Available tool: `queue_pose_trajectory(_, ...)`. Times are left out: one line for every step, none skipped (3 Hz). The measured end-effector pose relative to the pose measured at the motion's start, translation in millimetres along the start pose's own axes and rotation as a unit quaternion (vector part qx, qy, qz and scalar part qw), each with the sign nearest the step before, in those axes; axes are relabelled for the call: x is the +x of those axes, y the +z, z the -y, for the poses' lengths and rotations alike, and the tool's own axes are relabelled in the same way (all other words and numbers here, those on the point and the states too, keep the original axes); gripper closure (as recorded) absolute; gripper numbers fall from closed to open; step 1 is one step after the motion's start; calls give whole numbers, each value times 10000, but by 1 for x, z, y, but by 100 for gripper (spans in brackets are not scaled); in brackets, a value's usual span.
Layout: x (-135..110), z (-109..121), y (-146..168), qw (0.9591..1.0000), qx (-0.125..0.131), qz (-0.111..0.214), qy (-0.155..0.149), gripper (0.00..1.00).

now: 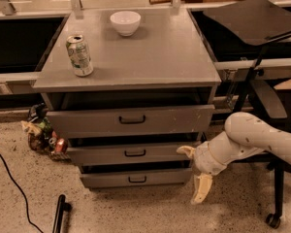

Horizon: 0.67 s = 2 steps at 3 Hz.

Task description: Open middle drawer

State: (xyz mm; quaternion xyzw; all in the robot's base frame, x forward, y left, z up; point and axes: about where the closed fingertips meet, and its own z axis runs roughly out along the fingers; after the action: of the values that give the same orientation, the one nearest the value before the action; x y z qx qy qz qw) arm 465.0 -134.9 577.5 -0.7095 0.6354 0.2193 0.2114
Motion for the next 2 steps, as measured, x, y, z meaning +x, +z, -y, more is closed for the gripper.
queue_pose_trajectory(23,17,22,9995,90,-285,65,0)
queue_pose_trajectory(57,44,58,9984,256,-499,-50,0)
